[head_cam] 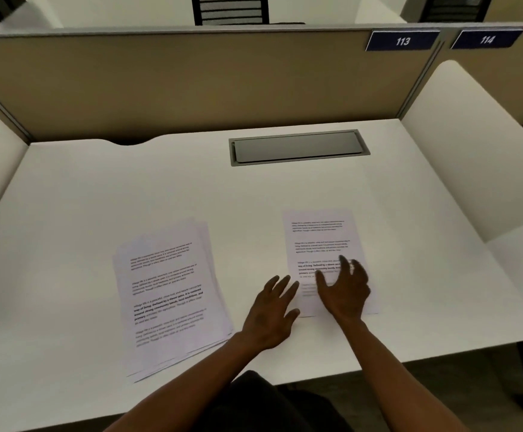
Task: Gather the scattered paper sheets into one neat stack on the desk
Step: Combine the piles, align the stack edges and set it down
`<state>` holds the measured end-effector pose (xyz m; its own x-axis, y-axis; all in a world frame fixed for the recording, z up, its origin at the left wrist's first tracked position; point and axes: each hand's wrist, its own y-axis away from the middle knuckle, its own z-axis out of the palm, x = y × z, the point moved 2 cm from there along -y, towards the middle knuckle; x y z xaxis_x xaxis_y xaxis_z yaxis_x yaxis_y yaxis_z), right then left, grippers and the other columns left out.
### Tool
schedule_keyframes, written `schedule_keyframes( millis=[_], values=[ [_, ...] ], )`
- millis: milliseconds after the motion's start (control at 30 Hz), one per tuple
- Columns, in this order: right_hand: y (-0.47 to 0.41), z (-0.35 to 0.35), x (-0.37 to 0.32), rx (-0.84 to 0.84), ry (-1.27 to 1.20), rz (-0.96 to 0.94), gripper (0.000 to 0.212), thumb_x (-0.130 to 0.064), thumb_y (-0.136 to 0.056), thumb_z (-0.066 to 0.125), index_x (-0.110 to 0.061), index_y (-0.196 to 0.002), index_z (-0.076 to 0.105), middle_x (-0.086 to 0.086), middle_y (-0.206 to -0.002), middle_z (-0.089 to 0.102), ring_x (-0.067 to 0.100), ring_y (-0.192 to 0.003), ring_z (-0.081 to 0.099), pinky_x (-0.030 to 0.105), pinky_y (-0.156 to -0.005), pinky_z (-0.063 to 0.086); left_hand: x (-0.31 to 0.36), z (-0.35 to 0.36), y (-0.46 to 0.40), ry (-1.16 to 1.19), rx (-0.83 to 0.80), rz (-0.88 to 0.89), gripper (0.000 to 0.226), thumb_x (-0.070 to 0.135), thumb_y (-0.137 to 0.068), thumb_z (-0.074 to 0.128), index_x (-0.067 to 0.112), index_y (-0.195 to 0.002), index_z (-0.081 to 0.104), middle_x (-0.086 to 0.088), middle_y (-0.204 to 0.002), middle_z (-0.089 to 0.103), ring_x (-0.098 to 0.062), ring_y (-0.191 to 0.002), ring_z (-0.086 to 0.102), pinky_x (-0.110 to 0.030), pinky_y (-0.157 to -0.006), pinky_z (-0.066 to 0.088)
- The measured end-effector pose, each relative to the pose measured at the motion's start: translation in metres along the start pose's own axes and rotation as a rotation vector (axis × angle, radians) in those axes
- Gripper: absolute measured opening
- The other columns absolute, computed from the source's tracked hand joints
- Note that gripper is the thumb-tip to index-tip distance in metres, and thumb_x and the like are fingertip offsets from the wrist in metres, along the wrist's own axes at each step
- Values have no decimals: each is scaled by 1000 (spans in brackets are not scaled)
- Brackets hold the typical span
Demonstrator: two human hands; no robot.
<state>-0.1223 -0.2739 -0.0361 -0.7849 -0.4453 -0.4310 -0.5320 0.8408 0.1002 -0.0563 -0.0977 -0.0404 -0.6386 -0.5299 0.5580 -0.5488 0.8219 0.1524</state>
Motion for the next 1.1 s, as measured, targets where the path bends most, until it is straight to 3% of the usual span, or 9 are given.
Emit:
schedule_keyframes(
  millis=[100, 200, 367, 500, 767, 967, 1100],
  values=[
    [-27, -15, 27, -98, 75, 184, 86, -59, -86, 55, -12, -151, 24, 25, -158, 21, 39, -147, 12, 54, -114, 22, 5, 5, -12, -34, -25, -43, 67, 48, -100, 37, 24, -158, 13, -1, -167, 8, -23, -155, -2, -40, -126, 9],
    [-33, -15, 41, -209, 153, 187, 91, -63, -86, 52, -11, -153, 18, 25, -159, 16, 41, -147, 13, 53, -114, 24, 9, 14, -20, -82, -75, -95, 70, 51, -100, 34, 24, -158, 5, -3, -167, 2, -24, -154, -7, -39, -126, 4],
    [-34, -21, 44, -204, 172, 125, 88, -60, -84, 56, -12, -150, 25, 20, -154, 30, 39, -141, 26, 51, -108, 34, 20, 27, -26, -110, -96, -132, 74, 52, -100, 34, 24, -157, -4, -4, -167, -5, -26, -154, -11, -41, -126, -2],
    [-40, -31, 49, -154, 54, 117, 80, -52, -82, 64, -9, -144, 36, 17, -138, 51, 38, -127, 43, 49, -100, 43, 25, 34, -26, -153, -114, -148, 77, 52, -99, 35, 24, -157, -7, -3, -167, -10, -28, -153, -16, -43, -124, -6],
    [-48, -40, 50, -164, -90, 142, 82, -48, -83, 67, -6, -145, 35, 21, -139, 51, 39, -128, 47, 46, -107, 39, 32, 37, -26, -158, -108, -181, 79, 52, -98, 37, 24, -157, -7, -4, -167, -10, -29, -152, -16, -45, -124, -6],
    [-51, -41, 48, -219, -417, 263, 86, -48, -79, 73, -10, -147, 37, 15, -141, 54, 33, -131, 48, 47, -111, 38, 33, 36, -26, -148, -103, -188, 80, 53, -98, 38, 22, -158, -6, -2, -167, -8, -27, -153, -15, -44, -125, -4],
    [-58, -41, 49, -293, -748, 444, 72, -48, -67, 84, -14, -127, 61, 4, -126, 62, 29, -116, 60, 45, -102, 49, 32, 33, -26, -132, -100, -188, 80, 53, -98, 38, 22, -158, -5, -2, -167, -6, -26, -153, -13, -43, -125, -3]
  ],
)
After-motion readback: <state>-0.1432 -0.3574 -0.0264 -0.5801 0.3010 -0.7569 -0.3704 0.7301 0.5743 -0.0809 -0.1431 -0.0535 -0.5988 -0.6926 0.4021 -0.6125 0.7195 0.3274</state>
